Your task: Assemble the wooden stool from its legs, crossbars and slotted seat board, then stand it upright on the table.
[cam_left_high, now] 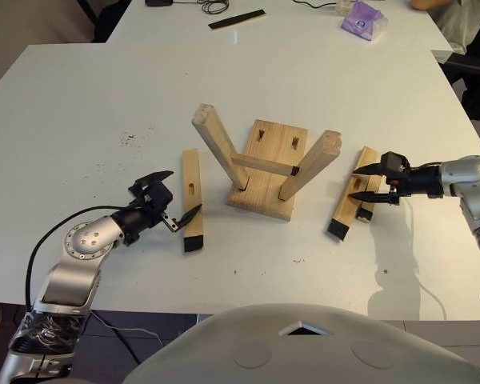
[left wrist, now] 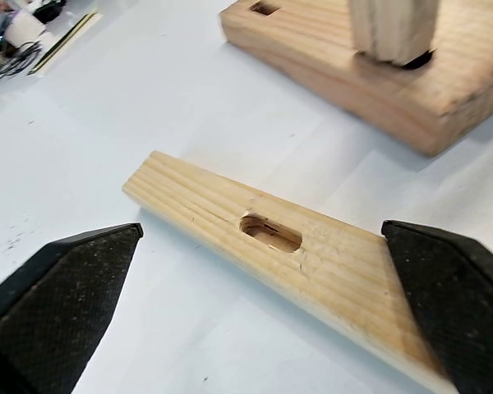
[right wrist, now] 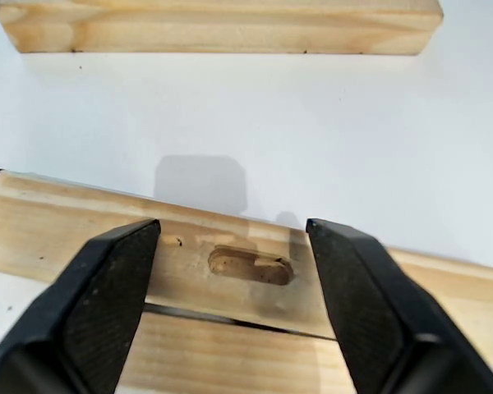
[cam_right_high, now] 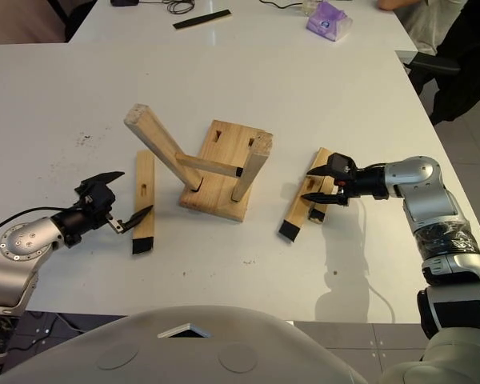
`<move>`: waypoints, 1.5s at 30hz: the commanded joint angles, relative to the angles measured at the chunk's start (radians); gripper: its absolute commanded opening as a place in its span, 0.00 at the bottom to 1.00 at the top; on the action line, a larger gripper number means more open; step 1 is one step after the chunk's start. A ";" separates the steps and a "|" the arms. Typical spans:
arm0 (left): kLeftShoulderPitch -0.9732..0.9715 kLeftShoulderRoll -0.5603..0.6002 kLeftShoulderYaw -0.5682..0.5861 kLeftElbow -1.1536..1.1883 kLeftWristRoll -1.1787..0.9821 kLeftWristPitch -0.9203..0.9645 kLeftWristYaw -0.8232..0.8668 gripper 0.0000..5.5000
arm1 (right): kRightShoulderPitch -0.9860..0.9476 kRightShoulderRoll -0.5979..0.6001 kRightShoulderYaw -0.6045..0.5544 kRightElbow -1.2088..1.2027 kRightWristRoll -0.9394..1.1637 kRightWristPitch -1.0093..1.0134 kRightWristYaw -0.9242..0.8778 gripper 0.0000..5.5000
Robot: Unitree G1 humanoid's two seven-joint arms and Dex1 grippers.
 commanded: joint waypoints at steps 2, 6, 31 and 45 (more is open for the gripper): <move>0.048 0.023 -0.035 0.096 0.074 0.026 -0.013 0.98 | 0.049 -0.019 -0.011 -0.049 -0.019 0.043 0.019 0.60; -0.043 -0.004 0.002 0.030 0.004 0.053 -0.002 0.98 | 0.015 0.011 -0.073 -0.231 0.094 0.180 0.022 0.60; -0.615 -0.246 -0.062 0.244 0.079 0.113 0.146 0.98 | 0.125 0.005 0.047 -0.676 0.137 0.298 0.122 0.60; -0.464 -0.367 -0.227 0.004 0.074 0.190 0.122 0.98 | 0.127 0.078 0.119 -0.661 0.061 0.314 0.012 0.60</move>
